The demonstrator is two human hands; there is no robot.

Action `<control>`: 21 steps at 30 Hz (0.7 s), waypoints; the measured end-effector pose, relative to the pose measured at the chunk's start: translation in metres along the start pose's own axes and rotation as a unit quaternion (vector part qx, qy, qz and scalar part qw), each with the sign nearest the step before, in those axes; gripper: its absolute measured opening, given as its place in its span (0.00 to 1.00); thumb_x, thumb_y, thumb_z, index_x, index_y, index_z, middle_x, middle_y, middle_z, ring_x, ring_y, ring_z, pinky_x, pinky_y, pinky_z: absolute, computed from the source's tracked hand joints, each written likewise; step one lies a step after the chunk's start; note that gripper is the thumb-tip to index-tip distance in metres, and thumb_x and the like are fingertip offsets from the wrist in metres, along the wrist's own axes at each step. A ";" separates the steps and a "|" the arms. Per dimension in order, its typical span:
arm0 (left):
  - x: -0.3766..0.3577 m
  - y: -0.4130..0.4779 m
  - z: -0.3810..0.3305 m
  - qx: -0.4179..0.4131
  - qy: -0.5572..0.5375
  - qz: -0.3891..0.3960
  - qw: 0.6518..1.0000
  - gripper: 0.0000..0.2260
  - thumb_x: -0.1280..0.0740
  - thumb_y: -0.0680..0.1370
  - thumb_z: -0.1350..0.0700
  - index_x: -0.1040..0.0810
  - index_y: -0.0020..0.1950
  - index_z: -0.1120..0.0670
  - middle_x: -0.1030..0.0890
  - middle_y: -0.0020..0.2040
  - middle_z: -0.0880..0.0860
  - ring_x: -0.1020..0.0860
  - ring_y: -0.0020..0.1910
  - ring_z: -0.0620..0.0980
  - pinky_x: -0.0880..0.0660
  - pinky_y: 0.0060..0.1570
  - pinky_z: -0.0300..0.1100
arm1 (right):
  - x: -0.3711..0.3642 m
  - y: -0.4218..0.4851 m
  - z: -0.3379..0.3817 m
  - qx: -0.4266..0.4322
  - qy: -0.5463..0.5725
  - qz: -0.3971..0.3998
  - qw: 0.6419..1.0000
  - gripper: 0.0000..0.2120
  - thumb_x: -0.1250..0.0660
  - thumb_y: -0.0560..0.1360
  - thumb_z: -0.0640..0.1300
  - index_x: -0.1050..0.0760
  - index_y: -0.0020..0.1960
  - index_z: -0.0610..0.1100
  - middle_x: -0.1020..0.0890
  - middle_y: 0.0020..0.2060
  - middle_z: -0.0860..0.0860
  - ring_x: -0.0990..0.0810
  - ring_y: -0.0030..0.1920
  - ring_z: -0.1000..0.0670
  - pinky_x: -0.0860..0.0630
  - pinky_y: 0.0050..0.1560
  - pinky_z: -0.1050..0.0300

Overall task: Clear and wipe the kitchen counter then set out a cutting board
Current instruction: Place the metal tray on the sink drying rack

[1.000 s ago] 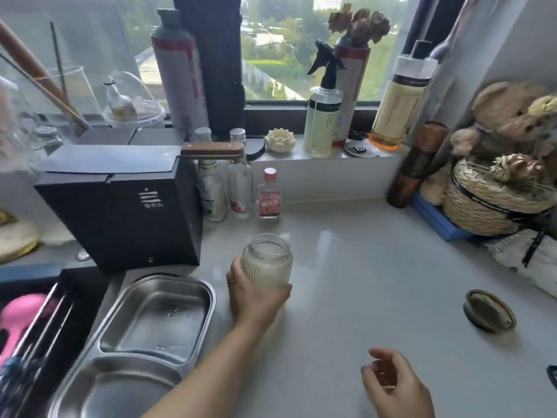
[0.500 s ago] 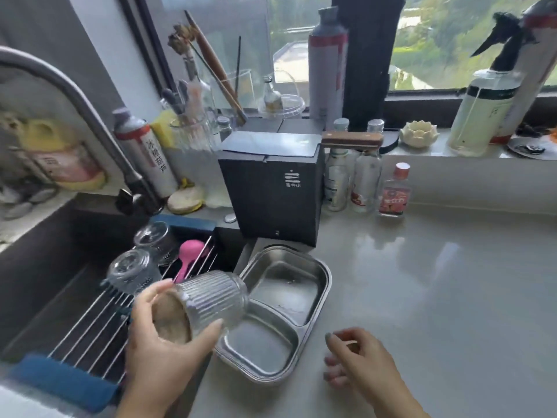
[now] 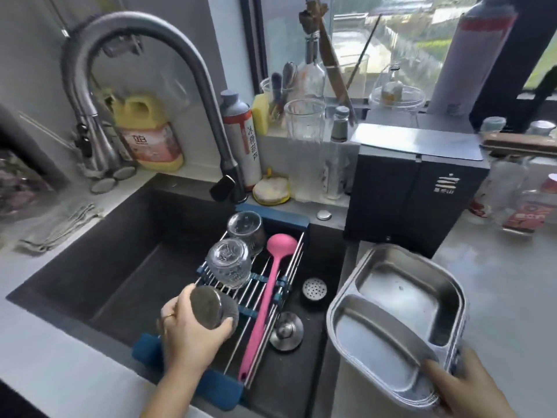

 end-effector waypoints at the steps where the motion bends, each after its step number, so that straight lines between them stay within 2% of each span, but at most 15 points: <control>1: -0.002 0.005 0.004 0.001 0.007 0.007 1.000 0.39 0.22 0.58 0.53 0.34 0.65 0.48 0.32 0.64 0.59 0.33 0.63 0.59 0.32 0.60 0.51 | -0.005 -0.002 0.007 0.011 0.013 0.004 1.000 0.23 0.31 0.69 0.31 0.31 0.63 0.40 0.20 0.50 0.41 0.22 0.41 0.49 0.27 0.36 0.68; 2: -0.004 0.009 0.008 0.002 0.015 0.012 1.000 0.39 0.22 0.58 0.53 0.34 0.66 0.48 0.33 0.65 0.59 0.34 0.63 0.59 0.33 0.61 0.51 | -0.010 -0.005 0.016 0.022 0.022 0.011 0.999 0.23 0.31 0.69 0.31 0.31 0.62 0.41 0.19 0.47 0.40 0.22 0.35 0.49 0.29 0.28 0.72; 4: -0.008 0.017 0.013 -0.001 0.026 0.023 0.999 0.38 0.22 0.59 0.53 0.34 0.66 0.49 0.33 0.65 0.58 0.35 0.64 0.60 0.34 0.62 0.52 | -0.022 -0.008 0.029 0.043 0.051 0.029 0.997 0.20 0.33 0.70 0.30 0.31 0.59 0.43 0.19 0.36 0.38 0.25 0.21 0.50 0.31 0.18 0.67; 6: -0.013 0.025 0.016 -0.012 0.027 0.034 0.999 0.37 0.23 0.59 0.53 0.34 0.65 0.50 0.33 0.65 0.58 0.36 0.64 0.60 0.35 0.63 0.52 | -0.035 -0.009 0.038 0.046 0.073 0.038 0.996 0.17 0.36 0.71 0.27 0.31 0.55 0.42 0.23 0.24 0.41 0.29 0.15 0.48 0.35 0.14 0.64; 8: -0.018 0.032 0.016 -0.032 0.026 0.042 0.998 0.36 0.23 0.60 0.53 0.33 0.65 0.52 0.32 0.65 0.59 0.37 0.64 0.60 0.37 0.65 0.52 | -0.049 -0.008 0.041 0.042 0.071 0.043 0.996 0.16 0.36 0.71 0.27 0.31 0.54 0.41 0.22 0.25 0.42 0.27 0.17 0.47 0.33 0.15 0.61; 10: -0.021 0.040 0.015 -0.044 0.019 0.042 0.998 0.36 0.24 0.60 0.54 0.34 0.65 0.53 0.32 0.66 0.59 0.37 0.64 0.60 0.38 0.65 0.51 | -0.060 -0.006 0.039 0.042 0.072 0.032 0.996 0.17 0.34 0.70 0.29 0.30 0.55 0.42 0.18 0.33 0.43 0.20 0.28 0.46 0.26 0.26 0.55; 11: -0.021 0.045 0.014 -0.046 0.015 0.043 0.998 0.37 0.24 0.60 0.54 0.34 0.66 0.53 0.32 0.66 0.59 0.37 0.65 0.60 0.38 0.65 0.51 | -0.065 -0.006 0.038 0.043 0.067 0.025 0.997 0.17 0.33 0.69 0.30 0.29 0.55 0.43 0.17 0.36 0.44 0.19 0.33 0.46 0.26 0.33 0.55; 13: -0.023 0.052 0.014 -0.049 0.012 0.053 0.997 0.37 0.24 0.60 0.53 0.35 0.66 0.54 0.33 0.67 0.59 0.37 0.65 0.60 0.39 0.66 0.50 | -0.072 -0.004 0.039 0.049 0.046 0.022 0.997 0.16 0.32 0.69 0.31 0.28 0.53 0.43 0.16 0.38 0.47 0.18 0.38 0.47 0.27 0.39 0.56; 16: -0.025 0.052 0.015 -0.068 0.025 0.071 0.995 0.38 0.24 0.61 0.51 0.36 0.68 0.54 0.35 0.69 0.60 0.38 0.66 0.60 0.39 0.66 0.50 | -0.081 -0.002 0.040 0.052 0.044 0.027 0.997 0.17 0.32 0.69 0.32 0.29 0.54 0.44 0.16 0.39 0.46 0.18 0.40 0.47 0.26 0.41 0.56; 18: -0.026 0.050 0.017 -0.073 0.027 0.091 0.993 0.42 0.25 0.64 0.49 0.42 0.72 0.52 0.43 0.74 0.60 0.45 0.71 0.59 0.43 0.69 0.50 | -0.088 -0.001 0.041 0.053 0.048 0.034 0.997 0.17 0.32 0.69 0.33 0.28 0.55 0.46 0.16 0.40 0.42 0.18 0.41 0.44 0.24 0.46 0.52; 19: -0.024 0.048 0.017 -0.075 0.033 0.097 0.992 0.43 0.25 0.64 0.47 0.45 0.73 0.51 0.48 0.75 0.60 0.49 0.73 0.58 0.45 0.71 0.51 | -0.092 -0.001 0.043 0.057 0.048 0.038 0.996 0.17 0.32 0.69 0.33 0.28 0.55 0.46 0.16 0.39 0.43 0.17 0.40 0.44 0.24 0.46 0.53; 20: -0.020 0.045 0.014 -0.081 0.034 0.091 0.992 0.42 0.27 0.65 0.45 0.45 0.73 0.50 0.49 0.76 0.59 0.52 0.73 0.57 0.47 0.72 0.51 | -0.096 0.000 0.046 0.064 0.052 0.042 0.996 0.17 0.32 0.69 0.32 0.28 0.54 0.46 0.15 0.37 0.45 0.17 0.38 0.46 0.24 0.42 0.57; 21: -0.013 0.041 0.011 -0.090 0.016 0.071 0.993 0.38 0.28 0.66 0.43 0.41 0.72 0.51 0.47 0.76 0.59 0.51 0.74 0.57 0.47 0.72 0.51 | -0.100 0.000 0.049 0.072 0.059 0.047 0.995 0.16 0.33 0.69 0.31 0.28 0.52 0.47 0.15 0.33 0.48 0.17 0.34 0.50 0.25 0.35 0.62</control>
Point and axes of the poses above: each hand's wrist, its own y-axis towards the middle knuckle, its own x-axis out of the back of the hand, z = x × y, the point moved 5 cm from there along y, towards the middle knuckle
